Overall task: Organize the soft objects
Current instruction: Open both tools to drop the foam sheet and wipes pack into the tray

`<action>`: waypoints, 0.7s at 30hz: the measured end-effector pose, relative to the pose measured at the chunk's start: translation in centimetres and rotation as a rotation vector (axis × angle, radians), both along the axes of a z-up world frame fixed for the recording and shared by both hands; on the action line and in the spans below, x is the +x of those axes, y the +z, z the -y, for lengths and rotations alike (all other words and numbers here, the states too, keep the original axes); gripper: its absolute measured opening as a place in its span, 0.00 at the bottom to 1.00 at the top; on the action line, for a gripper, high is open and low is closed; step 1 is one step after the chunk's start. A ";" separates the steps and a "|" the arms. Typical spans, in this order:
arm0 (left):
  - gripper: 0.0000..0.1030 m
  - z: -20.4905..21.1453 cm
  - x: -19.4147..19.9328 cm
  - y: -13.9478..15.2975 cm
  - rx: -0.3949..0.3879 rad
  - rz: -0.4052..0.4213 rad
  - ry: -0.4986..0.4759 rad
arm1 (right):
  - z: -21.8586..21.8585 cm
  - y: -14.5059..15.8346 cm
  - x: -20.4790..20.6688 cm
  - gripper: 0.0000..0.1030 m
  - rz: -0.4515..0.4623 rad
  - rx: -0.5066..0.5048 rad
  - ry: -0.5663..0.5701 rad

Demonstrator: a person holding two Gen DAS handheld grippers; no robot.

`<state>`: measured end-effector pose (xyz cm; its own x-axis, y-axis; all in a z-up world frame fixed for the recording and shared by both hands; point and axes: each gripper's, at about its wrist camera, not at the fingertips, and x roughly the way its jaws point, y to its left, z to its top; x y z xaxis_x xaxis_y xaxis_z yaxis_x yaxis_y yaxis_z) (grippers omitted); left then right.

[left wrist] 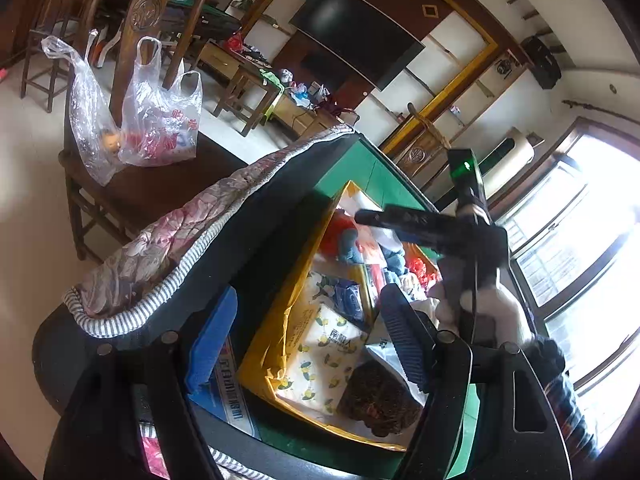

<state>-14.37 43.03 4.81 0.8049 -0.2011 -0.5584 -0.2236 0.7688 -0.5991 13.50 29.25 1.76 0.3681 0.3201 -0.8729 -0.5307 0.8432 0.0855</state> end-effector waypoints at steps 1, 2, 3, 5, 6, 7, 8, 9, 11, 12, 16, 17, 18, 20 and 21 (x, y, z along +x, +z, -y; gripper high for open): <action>0.71 0.1 0.1 -0.1 0.002 -0.001 -0.002 | -0.1 0.0 0.2 0.73 0.005 -0.004 -0.004; 0.71 0.1 0.2 -0.2 0.000 -0.003 -0.003 | -0.1 0.0 0.4 0.78 0.006 -0.002 -0.005; 0.71 0.2 0.3 -0.2 -0.001 -0.004 -0.005 | -0.2 0.0 0.7 0.80 0.000 0.000 -0.004; 0.71 0.6 0.4 -0.3 0.001 -0.011 -0.013 | -0.2 -0.2 1.2 0.81 -0.016 0.010 -0.004; 0.72 0.7 0.5 -0.4 0.001 -0.014 -0.018 | -0.2 -0.2 1.5 0.81 -0.021 0.023 -0.007; 0.72 1.0 0.6 -0.4 0.003 -0.017 -0.025 | 0.1 -0.1 1.6 0.81 -0.028 0.043 -0.010; 0.72 1.1 0.6 -0.5 0.005 -0.018 -0.028 | 0.1 -0.1 1.7 0.81 -0.032 0.055 -0.014; 0.72 1.2 0.5 -0.4 0.007 -0.018 -0.031 | 0.5 0.2 1.5 0.81 -0.029 0.068 -0.020; 0.72 1.5 0.4 -0.2 0.017 -0.014 -0.030 | 1.5 1.2 1.0 0.81 -0.005 0.107 -0.036; 0.71 1.6 0.3 0.1 0.027 -0.012 -0.025 | 2.4 1.8 0.6 0.81 0.008 0.137 -0.048; 0.71 2.6 0.0 1.3 0.100 0.005 -0.005 | 7.2 4.9 -2.0 0.82 0.057 0.293 -0.083; 0.71 3.0 0.0 1.6 0.122 0.008 -0.002 | 8.4 5.4 -2.9 0.82 0.072 0.316 -0.085; 0.71 3.4 0.0 1.8 0.143 0.011 0.000 | 9.5 5.8 -3.8 0.83 0.088 0.331 -0.086; 0.72 4.4 -0.1 2.4 0.167 0.025 0.004 | 11.6 5.7 -5.9 0.88 0.105 0.329 -0.088; 0.71 4.6 -0.1 2.5 0.170 0.031 0.008 | 12.2 5.3 -6.9 0.88 0.108 0.317 -0.090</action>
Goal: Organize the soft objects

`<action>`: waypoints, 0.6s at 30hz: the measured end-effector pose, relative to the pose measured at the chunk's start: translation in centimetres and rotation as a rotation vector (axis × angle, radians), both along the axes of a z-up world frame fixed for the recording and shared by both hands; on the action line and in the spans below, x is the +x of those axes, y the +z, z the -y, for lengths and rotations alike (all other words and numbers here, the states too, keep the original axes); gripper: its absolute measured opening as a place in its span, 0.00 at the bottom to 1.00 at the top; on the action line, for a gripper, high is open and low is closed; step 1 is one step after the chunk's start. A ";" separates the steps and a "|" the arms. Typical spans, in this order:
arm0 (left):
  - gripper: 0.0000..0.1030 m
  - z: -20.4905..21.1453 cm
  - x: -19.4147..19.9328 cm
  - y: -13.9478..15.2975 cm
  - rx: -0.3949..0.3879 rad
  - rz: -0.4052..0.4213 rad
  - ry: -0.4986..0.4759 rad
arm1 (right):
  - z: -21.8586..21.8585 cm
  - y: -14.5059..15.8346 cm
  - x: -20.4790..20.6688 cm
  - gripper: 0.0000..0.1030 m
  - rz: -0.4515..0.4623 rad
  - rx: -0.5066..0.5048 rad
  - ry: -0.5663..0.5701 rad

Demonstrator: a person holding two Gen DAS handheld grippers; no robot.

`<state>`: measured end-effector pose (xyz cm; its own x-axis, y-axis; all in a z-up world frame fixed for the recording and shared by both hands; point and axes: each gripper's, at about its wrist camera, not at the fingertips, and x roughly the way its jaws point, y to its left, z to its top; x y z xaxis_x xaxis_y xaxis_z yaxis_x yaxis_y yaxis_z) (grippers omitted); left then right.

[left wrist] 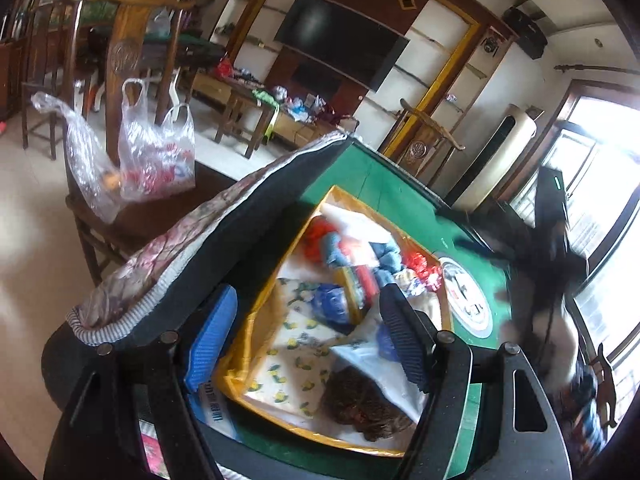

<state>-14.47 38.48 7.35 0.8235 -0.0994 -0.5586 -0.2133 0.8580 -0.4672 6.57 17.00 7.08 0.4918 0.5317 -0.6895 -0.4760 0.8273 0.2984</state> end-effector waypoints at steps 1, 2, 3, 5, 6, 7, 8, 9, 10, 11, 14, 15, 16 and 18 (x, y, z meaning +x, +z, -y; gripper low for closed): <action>0.72 0.4 0.0 0.2 0.007 0.005 0.004 | 0.2 -0.6 -1.0 0.88 0.000 -0.036 0.007; 0.72 0.7 0.1 0.3 0.013 0.004 0.008 | -0.2 -0.9 -1.4 0.88 0.004 -0.073 0.019; 0.72 0.9 0.2 0.3 0.014 0.001 0.009 | -0.8 -1.2 -2.2 0.88 0.021 -0.119 0.037; 0.71 1.5 -0.1 0.6 0.010 0.001 0.007 | -2.5 -1.6 -3.8 0.88 0.093 -0.216 0.063; 0.71 1.8 -0.2 0.9 0.016 0.003 0.010 | -3.4 -1.7 -4.6 0.88 0.122 -0.251 0.081; 0.71 2.2 -0.5 1.3 0.029 0.005 0.013 | -4.7 -1.8 -5.5 0.88 0.142 -0.287 0.108; 0.71 2.6 -0.7 1.6 0.040 0.006 0.015 | -5.6 -2.0 -5.8 0.88 0.147 -0.316 0.128; 0.71 2.8 -0.9 1.8 0.046 0.008 0.017 | -6.9 -2.5 -6.4 0.88 0.148 -0.354 0.159; 0.71 2.9 -1.2 2.1 0.051 0.009 0.022 | -7.4 -3.0 -6.7 0.88 0.150 -0.380 0.183; 0.71 3.0 -1.4 2.2 0.057 0.008 0.026 | -7.9 -3.4 -7.3 0.88 0.159 -0.418 0.207; 0.71 3.4 -1.7 2.5 0.078 0.001 0.029 | -6.7 -4.1 -9.7 0.88 0.254 -0.495 0.231; 0.72 3.6 -1.7 2.6 0.091 -0.001 0.028 | -5.6 -4.1 -10.1 0.88 0.263 -0.493 0.220; 0.73 3.8 -1.6 2.6 0.106 -0.006 0.026 | -4.2 -4.1 -10.3 0.88 0.257 -0.481 0.202; 0.74 4.4 -1.0 2.4 0.114 -0.013 0.014 | -2.3 -4.3 -10.3 0.88 0.214 -0.453 0.189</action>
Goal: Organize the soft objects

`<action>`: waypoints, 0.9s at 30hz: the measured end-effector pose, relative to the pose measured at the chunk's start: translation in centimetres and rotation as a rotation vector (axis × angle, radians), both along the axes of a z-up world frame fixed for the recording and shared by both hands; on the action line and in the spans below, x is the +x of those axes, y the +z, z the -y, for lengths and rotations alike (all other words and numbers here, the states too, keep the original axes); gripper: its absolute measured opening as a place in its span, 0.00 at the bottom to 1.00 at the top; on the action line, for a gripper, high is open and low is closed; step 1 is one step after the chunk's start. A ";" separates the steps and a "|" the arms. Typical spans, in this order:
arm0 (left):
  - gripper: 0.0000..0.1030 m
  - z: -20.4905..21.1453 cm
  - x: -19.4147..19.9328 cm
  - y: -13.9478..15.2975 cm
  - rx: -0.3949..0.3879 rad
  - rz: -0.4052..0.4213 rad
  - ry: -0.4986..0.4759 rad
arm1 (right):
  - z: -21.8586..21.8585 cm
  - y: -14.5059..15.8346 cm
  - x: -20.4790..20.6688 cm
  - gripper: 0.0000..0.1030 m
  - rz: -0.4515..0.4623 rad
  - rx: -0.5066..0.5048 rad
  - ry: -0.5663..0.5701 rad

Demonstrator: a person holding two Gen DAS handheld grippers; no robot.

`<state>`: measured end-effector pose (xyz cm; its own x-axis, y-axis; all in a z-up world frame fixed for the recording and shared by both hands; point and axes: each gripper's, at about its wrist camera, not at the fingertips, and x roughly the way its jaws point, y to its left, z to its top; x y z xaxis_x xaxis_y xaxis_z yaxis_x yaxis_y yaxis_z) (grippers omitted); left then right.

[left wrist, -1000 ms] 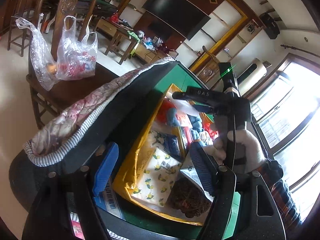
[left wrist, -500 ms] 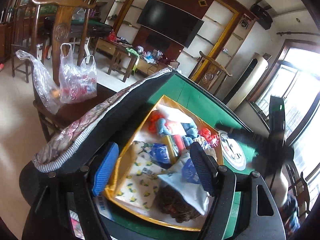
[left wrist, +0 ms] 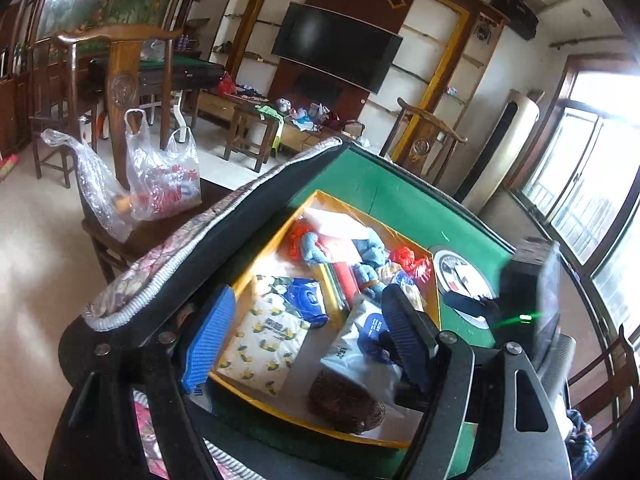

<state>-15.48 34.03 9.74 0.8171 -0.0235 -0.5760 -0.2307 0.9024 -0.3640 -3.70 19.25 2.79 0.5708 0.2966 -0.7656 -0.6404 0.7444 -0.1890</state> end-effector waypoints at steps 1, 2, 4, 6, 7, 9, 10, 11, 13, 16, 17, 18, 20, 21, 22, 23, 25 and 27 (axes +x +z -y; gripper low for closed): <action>0.74 0.4 0.3 -0.1 -0.006 0.000 -0.012 | 1.0 -0.3 0.1 0.88 -0.033 0.004 -0.006; 0.74 0.9 0.6 -0.2 -0.007 -0.002 -0.024 | 1.9 -0.5 0.1 0.88 -0.054 0.008 -0.015; 0.74 1.9 0.9 -0.1 0.003 -0.001 -0.042 | 3.5 -0.5 0.2 0.88 -0.070 0.020 -0.032; 0.74 2.6 1.0 0.3 0.026 0.003 -0.046 | 5.3 0.6 -0.1 0.88 -0.039 0.060 -0.057; 0.74 2.9 0.8 0.7 0.047 0.012 -0.040 | 6.4 1.6 -0.3 0.88 -0.016 0.101 -0.069; 0.74 3.8 0.1 2.0 0.133 0.054 0.017 | 8.7 3.6 -1.3 0.88 0.052 0.195 -0.084; 0.76 4.4 -0.7 2.9 0.209 0.093 0.075 | 10.0 4.9 -2.3 0.88 0.124 0.248 -0.099; 0.87 5.3 -1.6 3.9 0.294 0.147 0.140 | 11.2 6.0 -3.2 0.89 0.204 0.285 -0.126; 1.00 7.3 -3.3 5.3 0.397 0.248 0.225 | 13.4 7.4 -4.7 0.99 0.346 0.348 -0.195; 1.00 9.0 -3.7 6.0 0.361 0.290 0.197 | 14.8 6.9 -3.8 0.99 0.319 0.368 -0.232; 1.00 9.3 -2.9 5.9 0.333 0.252 0.160 | 15.2 6.2 -3.2 0.99 0.273 0.369 -0.239; 1.00 9.6 -2.3 5.9 0.318 0.224 0.126 | 15.5 5.6 -3.0 0.99 0.249 0.375 -0.244; 1.00 10.7 -1.3 5.5 0.342 0.174 0.123 | 16.1 4.3 -3.2 0.99 0.249 0.377 -0.260; 1.00 11.3 -1.1 5.4 0.366 0.164 0.137 | 16.3 3.7 -3.6 0.99 0.260 0.368 -0.265; 1.00 11.8 -0.9 5.4 0.387 0.157 0.147 | 16.4 3.1 -3.9 0.99 0.268 0.352 -0.269; 1.00 12.2 -0.8 5.5 0.395 0.152 0.154 | 16.3 2.7 -3.8 0.99 0.265 0.338 -0.271; 1.00 12.7 -0.5 5.6 0.392 0.142 0.156 | 16.3 2.5 -3.8 0.99 0.244 0.320 -0.270; 1.00 13.2 0.2 5.4 0.383 0.117 0.149 | 16.3 2.5 -3.5 0.99 0.230 0.325 -0.269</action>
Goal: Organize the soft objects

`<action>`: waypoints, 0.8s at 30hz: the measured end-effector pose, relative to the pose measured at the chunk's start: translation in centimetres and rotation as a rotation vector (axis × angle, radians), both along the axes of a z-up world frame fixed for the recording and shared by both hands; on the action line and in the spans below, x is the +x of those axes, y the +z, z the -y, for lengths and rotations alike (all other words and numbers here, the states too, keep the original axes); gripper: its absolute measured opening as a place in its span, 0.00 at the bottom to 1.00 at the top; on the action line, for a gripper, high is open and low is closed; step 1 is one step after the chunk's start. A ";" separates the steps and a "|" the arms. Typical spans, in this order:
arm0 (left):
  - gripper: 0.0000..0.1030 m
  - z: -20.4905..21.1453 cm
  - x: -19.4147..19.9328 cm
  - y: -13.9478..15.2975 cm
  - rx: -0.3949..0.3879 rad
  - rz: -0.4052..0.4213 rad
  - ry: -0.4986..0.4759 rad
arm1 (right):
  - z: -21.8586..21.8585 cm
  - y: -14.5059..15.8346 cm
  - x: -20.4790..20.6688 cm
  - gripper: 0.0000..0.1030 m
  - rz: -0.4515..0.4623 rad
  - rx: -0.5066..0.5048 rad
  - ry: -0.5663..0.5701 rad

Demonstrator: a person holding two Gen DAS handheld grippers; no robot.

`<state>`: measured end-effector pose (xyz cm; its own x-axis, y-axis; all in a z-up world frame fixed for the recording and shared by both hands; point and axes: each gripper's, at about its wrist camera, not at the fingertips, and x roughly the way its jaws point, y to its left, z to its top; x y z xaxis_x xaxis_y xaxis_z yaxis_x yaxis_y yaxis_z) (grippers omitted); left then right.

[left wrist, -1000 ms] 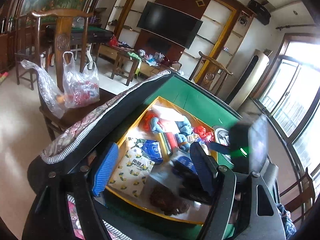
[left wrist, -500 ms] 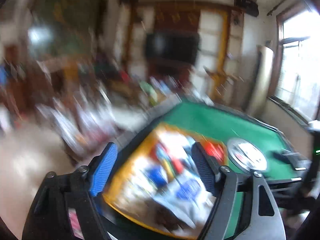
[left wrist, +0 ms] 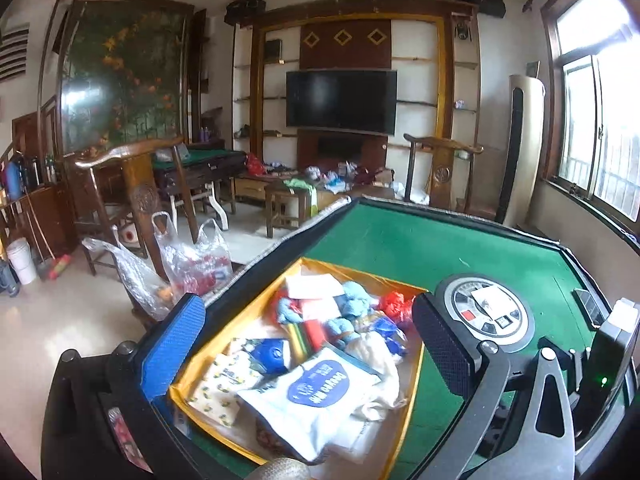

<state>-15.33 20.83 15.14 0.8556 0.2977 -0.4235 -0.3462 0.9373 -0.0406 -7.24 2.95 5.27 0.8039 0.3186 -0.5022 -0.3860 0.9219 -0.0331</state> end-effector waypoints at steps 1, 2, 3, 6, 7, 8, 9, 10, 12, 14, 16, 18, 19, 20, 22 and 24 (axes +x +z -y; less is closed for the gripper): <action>1.00 0.2 0.4 -0.2 -0.005 -0.017 0.002 | 0.0 0.0 0.0 0.99 -0.008 -0.002 0.003; 1.00 0.4 0.8 -0.4 -0.004 -0.036 0.007 | 0.0 -0.2 0.2 0.99 -0.014 -0.003 0.004; 1.00 0.6 1.1 -0.7 0.004 -0.052 0.018 | -0.3 -0.4 0.4 0.99 -0.021 -0.002 0.007; 1.00 1.1 1.8 -1.2 0.047 -0.100 0.052 | -0.7 -0.9 0.4 0.99 -0.039 -0.012 0.022; 1.00 1.1 2.0 -1.5 0.057 -0.107 0.058 | -0.9 -1.0 0.2 0.99 -0.038 -0.023 0.026; 1.00 1.0 2.1 -1.7 0.066 -0.115 0.064 | -1.1 -1.2 0.1 0.99 -0.037 -0.030 0.029; 1.00 1.0 2.1 -1.8 0.068 -0.118 0.067 | -1.2 -1.4 0.1 0.99 -0.036 -0.038 0.032; 1.00 0.7 2.0 -1.9 0.067 -0.119 0.071 | -1.4 -1.5 0.0 0.99 -0.037 -0.046 0.035; 1.00 0.2 1.8 -2.1 0.062 -0.119 0.082 | -1.8 -1.8 0.1 0.99 -0.042 -0.056 0.037; 1.00 -0.5 1.5 -2.3 0.052 -0.114 0.099 | -2.1 -2.0 0.2 0.99 -0.048 -0.065 0.034; 1.00 -1.2 1.4 -2.6 0.045 -0.116 0.108 | -2.1 -2.2 0.3 0.99 -0.053 -0.066 0.031; 1.00 -1.7 1.4 -2.8 0.042 -0.123 0.122 | -2.2 -2.4 0.4 0.99 -0.058 -0.069 0.026; 1.00 -2.0 1.3 -2.8 0.033 -0.125 0.123 | -2.2 -2.5 0.5 0.99 -0.061 -0.073 0.024; 1.00 -2.3 1.3 -2.9 0.026 -0.126 0.124 | -2.3 -2.5 0.6 0.99 -0.063 -0.076 0.022; 1.00 -2.7 1.2 -3.0 0.017 -0.127 0.128 | -2.4 -2.7 0.6 0.99 -0.069 -0.081 0.021; 1.00 -3.0 1.0 -3.1 0.014 -0.125 0.132 | -2.5 -2.7 0.7 0.99 -0.071 -0.085 0.018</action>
<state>-14.33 23.82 12.09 0.7494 0.4105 -0.5195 -0.4680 0.8834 0.0230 -6.58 5.49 2.53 0.7600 0.2865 -0.5834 -0.4067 0.9098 -0.0831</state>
